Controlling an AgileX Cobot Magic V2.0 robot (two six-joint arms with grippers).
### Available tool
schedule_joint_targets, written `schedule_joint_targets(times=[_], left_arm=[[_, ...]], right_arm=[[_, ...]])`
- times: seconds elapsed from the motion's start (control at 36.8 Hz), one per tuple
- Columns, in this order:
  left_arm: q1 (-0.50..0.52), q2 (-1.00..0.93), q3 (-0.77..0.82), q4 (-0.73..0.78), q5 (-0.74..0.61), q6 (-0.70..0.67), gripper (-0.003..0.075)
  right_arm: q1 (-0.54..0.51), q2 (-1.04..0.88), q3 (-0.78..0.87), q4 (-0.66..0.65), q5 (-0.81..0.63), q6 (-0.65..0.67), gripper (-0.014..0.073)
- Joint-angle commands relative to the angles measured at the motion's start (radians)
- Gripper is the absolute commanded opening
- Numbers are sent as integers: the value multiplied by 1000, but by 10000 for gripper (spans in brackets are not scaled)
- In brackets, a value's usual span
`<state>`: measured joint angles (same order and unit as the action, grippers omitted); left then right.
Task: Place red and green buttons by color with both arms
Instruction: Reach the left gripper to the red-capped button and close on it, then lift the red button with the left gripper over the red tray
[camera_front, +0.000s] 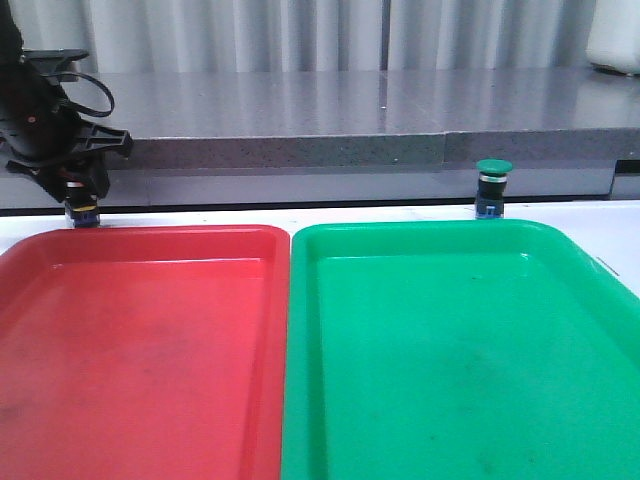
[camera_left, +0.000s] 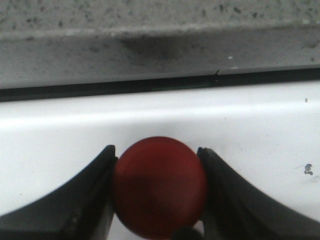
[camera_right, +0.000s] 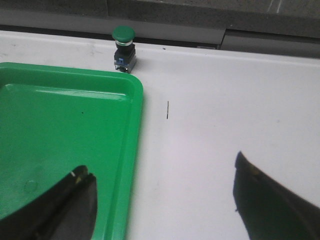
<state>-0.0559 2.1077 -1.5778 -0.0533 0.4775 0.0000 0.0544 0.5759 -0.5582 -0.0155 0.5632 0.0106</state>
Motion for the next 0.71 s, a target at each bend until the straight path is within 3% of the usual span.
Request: schedule_joint_targets(times=[0.0, 0.35, 0.68], left_arm=[[4, -77, -31, -11, -31, -9, 249], [4, -278, -22, -14, 122, -9, 242], [-36, -562, 223, -41, 108, -9, 242]], right_arm=[[-3, 8, -26, -11, -72, -11, 580], [-3, 8, -26, -11, -72, -11, 580], [-3, 8, -26, -11, -72, -11, 580]])
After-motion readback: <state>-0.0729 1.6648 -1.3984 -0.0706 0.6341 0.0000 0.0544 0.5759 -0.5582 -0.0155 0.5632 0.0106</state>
